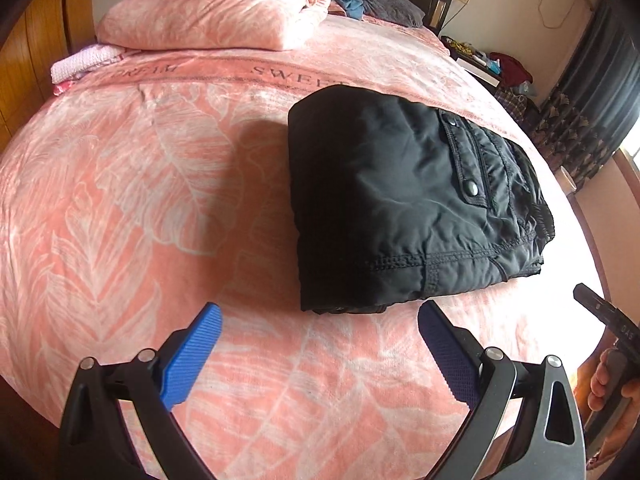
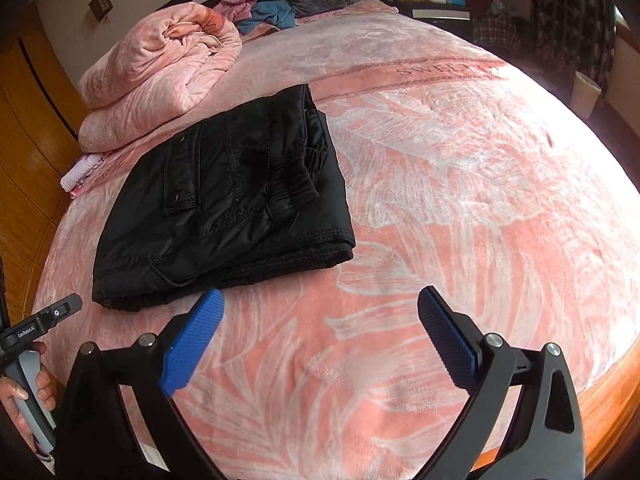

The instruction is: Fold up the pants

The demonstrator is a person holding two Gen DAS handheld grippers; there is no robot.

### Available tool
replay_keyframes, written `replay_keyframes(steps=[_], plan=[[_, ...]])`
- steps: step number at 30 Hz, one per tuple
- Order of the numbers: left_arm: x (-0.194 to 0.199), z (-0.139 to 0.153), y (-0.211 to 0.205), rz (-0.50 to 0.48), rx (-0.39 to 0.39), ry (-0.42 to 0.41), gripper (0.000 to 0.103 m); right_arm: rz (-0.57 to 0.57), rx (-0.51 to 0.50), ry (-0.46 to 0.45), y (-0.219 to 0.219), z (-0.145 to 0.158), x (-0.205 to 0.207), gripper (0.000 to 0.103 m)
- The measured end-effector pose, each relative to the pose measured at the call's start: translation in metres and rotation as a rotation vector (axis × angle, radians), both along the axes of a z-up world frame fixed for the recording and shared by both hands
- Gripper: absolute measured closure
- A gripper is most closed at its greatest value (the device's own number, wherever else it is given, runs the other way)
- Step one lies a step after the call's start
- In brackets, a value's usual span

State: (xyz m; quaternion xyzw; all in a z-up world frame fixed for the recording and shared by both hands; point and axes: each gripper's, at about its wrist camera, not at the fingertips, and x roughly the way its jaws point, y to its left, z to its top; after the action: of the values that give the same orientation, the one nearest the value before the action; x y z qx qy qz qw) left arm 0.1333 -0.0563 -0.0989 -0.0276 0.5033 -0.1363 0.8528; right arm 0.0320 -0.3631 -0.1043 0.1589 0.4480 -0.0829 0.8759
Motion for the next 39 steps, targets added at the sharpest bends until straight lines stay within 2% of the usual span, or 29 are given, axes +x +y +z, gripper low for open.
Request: replay_keyframes(steps=[10,19,32,39], plan=[[-0.031,0.032,-0.003,0.006,0.036,-0.093,0.004,0.023,-0.094,-0.056,0.031,0.031,-0.013,0.003],[-0.05,0.055,-0.008,0.006,0.094,-0.148,0.004,0.025,-0.115,-0.093,0.039,0.052,-0.024,0.003],[-0.085,0.104,-0.013,0.007,0.128,-0.269,0.004,0.03,-0.162,-0.153,0.061,0.094,-0.049,0.003],[-0.104,0.124,-0.012,0.034,0.122,-0.319,0.004,0.014,-0.185,-0.155,0.068,0.102,-0.059,0.003]])
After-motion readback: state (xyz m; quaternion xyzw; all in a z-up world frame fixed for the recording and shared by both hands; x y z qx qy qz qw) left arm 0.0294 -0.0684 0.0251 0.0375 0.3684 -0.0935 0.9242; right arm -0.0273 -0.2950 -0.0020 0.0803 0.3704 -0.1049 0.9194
